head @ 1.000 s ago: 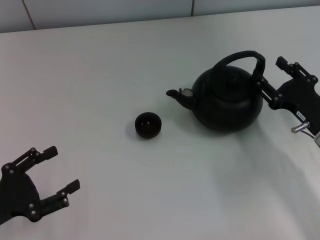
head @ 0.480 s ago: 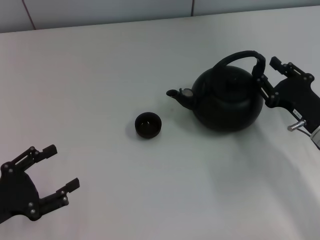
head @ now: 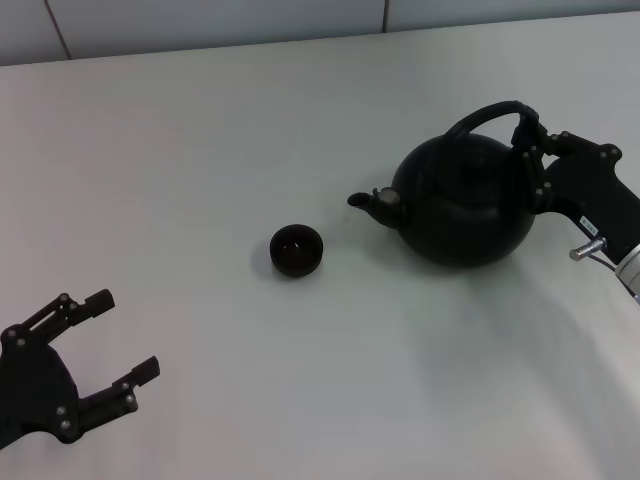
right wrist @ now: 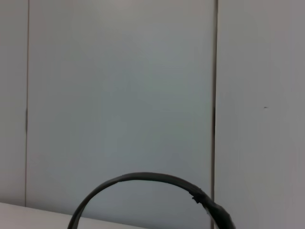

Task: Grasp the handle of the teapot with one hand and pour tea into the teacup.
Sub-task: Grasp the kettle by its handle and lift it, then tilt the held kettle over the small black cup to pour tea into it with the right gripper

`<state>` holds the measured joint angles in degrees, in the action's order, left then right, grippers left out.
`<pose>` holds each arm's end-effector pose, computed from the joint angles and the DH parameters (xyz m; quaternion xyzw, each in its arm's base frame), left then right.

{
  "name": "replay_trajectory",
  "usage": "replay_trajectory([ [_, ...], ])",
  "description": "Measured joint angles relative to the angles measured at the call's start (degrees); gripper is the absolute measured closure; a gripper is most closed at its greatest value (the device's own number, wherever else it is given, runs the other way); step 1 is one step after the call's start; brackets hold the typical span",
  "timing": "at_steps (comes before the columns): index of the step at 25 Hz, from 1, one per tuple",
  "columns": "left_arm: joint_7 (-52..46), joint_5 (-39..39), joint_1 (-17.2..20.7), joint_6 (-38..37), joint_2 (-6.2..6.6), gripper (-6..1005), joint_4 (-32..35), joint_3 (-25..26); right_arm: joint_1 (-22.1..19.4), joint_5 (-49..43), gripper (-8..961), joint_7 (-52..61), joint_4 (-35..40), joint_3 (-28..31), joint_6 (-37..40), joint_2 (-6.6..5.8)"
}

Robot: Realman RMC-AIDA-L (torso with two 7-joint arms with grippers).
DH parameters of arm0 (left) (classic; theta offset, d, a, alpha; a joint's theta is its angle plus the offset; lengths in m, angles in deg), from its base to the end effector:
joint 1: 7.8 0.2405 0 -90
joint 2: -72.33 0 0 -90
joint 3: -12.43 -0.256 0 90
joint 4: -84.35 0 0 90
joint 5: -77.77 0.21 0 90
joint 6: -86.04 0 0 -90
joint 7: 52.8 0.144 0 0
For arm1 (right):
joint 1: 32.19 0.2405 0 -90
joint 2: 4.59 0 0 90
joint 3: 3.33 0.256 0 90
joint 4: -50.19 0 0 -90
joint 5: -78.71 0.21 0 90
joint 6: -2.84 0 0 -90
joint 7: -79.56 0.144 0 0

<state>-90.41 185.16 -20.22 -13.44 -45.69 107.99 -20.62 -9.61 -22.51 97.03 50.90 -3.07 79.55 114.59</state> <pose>-0.3337 0.2098 -0.0067 -0.9135 -0.0937 -0.3114 0.2444 0.3392 0.2900 -0.0236 -0.7740 0.1925 0.2993 0.5237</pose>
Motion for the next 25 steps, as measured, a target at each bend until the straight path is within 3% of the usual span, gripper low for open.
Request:
replay_trajectory([
  [6,0.0,0.0,0.1,-0.2,-0.11,157,0.0,0.0,0.3,0.1,871,0.0,0.0,0.8,0.2,0.05],
  [25,0.5,-0.8,-0.5,-0.3,-0.22,158,-0.3,0.0,10.6,-0.1,871,3.6,0.7,2.3,-6.4,-0.40],
])
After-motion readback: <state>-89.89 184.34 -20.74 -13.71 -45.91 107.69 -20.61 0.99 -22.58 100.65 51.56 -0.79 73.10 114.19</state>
